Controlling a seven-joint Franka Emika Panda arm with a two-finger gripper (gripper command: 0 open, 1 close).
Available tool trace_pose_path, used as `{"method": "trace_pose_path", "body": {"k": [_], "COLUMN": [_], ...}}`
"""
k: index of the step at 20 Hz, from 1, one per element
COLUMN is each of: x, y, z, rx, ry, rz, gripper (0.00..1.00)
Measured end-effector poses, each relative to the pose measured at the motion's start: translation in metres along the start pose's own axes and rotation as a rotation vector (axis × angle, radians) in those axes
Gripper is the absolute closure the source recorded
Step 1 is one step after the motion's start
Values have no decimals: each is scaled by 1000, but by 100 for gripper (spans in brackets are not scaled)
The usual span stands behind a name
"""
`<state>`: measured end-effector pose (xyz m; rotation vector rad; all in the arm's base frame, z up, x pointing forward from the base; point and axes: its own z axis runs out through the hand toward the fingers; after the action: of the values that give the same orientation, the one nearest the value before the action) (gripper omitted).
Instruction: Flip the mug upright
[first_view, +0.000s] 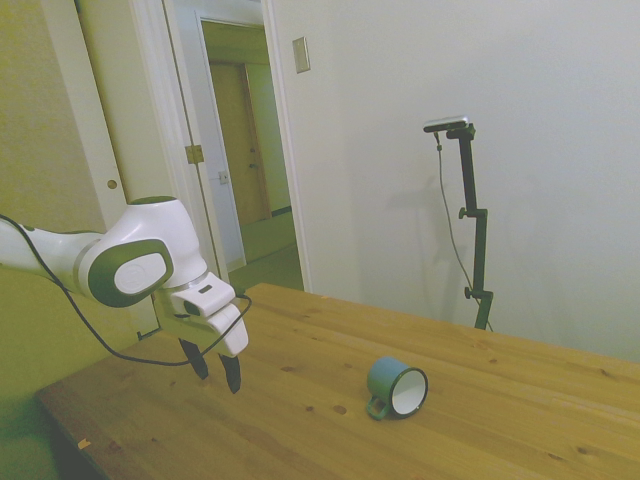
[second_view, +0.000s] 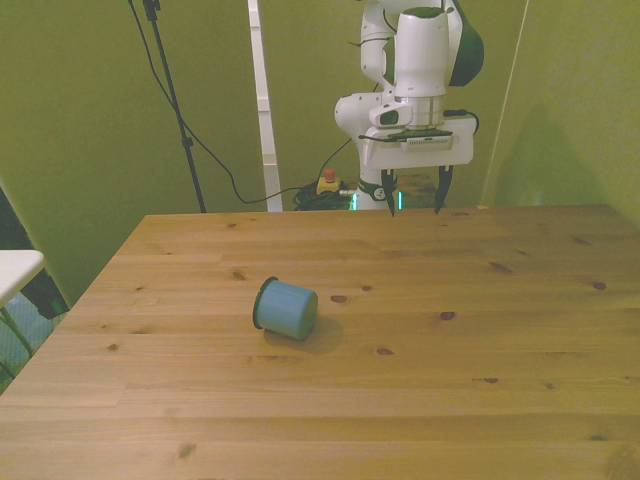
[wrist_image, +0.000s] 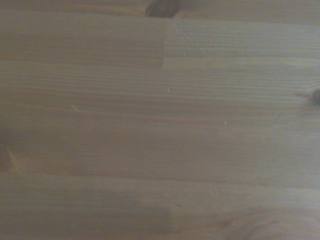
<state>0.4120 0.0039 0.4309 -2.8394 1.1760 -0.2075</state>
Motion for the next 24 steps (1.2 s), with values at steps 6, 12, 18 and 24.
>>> {"method": "trace_pose_path", "body": {"k": [6, 12, 18, 24], "x": [22, 117, 205, 226], "y": [4, 30, 36, 39], "z": [-21, -46, -32, -35], "rx": [27, 37, 35, 50], "ry": [21, 88, 124, 147], "rz": [38, 173, 274, 317], "gripper": [0, 0, 0, 0]}}
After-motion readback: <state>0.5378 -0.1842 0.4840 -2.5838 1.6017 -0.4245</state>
